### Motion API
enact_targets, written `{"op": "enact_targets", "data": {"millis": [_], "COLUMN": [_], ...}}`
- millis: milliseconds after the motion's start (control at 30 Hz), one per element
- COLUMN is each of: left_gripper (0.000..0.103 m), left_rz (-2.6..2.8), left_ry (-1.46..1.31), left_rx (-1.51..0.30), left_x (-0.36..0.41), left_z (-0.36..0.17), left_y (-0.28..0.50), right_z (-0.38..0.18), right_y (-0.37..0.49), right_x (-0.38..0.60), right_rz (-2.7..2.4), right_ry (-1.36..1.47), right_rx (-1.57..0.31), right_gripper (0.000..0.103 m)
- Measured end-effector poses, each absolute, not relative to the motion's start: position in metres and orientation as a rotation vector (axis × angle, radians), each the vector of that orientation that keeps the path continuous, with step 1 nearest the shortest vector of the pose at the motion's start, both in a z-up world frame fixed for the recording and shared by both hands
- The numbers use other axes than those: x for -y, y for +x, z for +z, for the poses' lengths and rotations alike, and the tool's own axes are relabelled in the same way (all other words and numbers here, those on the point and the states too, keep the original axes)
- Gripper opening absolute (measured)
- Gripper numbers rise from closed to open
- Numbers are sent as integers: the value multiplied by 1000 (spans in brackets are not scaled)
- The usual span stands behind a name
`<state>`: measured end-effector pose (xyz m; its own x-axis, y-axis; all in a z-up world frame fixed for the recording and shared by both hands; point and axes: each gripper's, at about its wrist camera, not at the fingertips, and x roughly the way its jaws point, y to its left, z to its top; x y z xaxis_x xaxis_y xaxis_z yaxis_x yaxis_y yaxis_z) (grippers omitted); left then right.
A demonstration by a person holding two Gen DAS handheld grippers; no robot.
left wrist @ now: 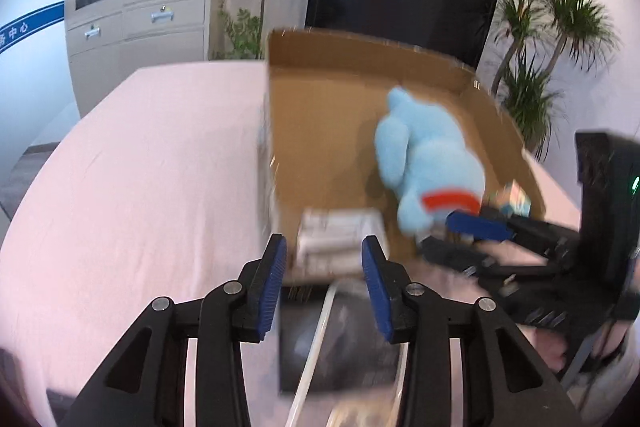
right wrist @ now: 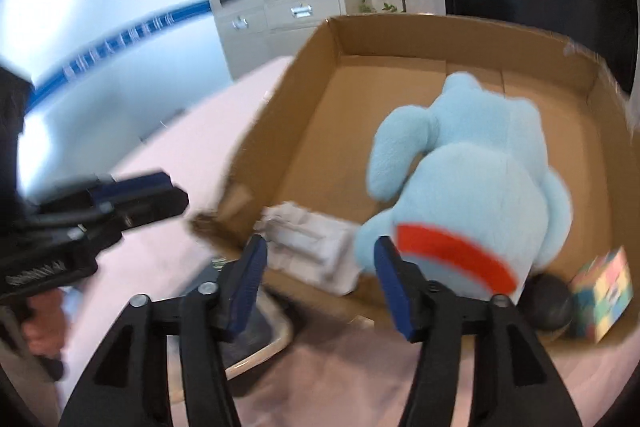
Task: Organize objects
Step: 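Move the left gripper to the clear phone case and close on it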
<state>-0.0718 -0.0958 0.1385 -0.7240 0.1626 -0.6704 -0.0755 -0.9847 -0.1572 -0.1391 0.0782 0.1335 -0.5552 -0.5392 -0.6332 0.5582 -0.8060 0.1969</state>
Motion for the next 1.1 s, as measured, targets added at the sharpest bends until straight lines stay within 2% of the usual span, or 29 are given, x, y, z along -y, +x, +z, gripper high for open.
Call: {"op": "enact_targets", "data": {"millis": [200, 233, 300, 333, 400, 600, 633, 700, 733, 800, 867, 900, 1100], "left_gripper": [37, 37, 25, 22, 17, 17, 17, 21, 23, 28, 28, 28, 27], "left_rz": [2748, 2751, 2753, 2769, 2755, 2645, 2632, 2612, 2601, 2608, 2589, 2593, 2615], "left_ry": [-1297, -1324, -1285, -1272, -1259, -1291, -1301, -1300, -1301, -1293, -1286, -1283, -1259], "left_rx": [239, 219, 258, 239, 245, 259, 294, 372, 426, 475, 496, 499, 476], "left_x": [95, 91, 86, 81, 75, 42, 42, 45, 48, 53, 53, 51, 46], "left_z": [81, 73, 73, 75, 75, 51, 46, 40, 37, 38, 37, 38, 47], "left_y": [-37, -34, -21, -13, -3, 27, 31, 31, 30, 27, 23, 22, 26], "right_z": [97, 88, 74, 74, 80, 71, 68, 60, 56, 49, 45, 44, 49], "right_y": [-104, -104, -102, -100, -93, -64, -58, -52, -49, -49, -55, -57, -47], "right_x": [-73, -69, -68, -71, -79, -99, -104, -109, -112, -113, -108, -105, -105], "right_rz": [-2222, -2219, -2207, -2217, -2228, -2164, -2160, -2148, -2127, -2082, -2057, -2039, -2038], "right_ry": [1085, 1116, 1128, 1111, 1078, 1093, 1103, 1115, 1113, 1129, 1133, 1137, 1102], "right_rx": [95, 104, 154, 186, 193, 168, 158, 132, 140, 151, 135, 135, 123], "right_gripper": [53, 42, 32, 19, 7, 9, 17, 25, 36, 50, 45, 36, 33]}}
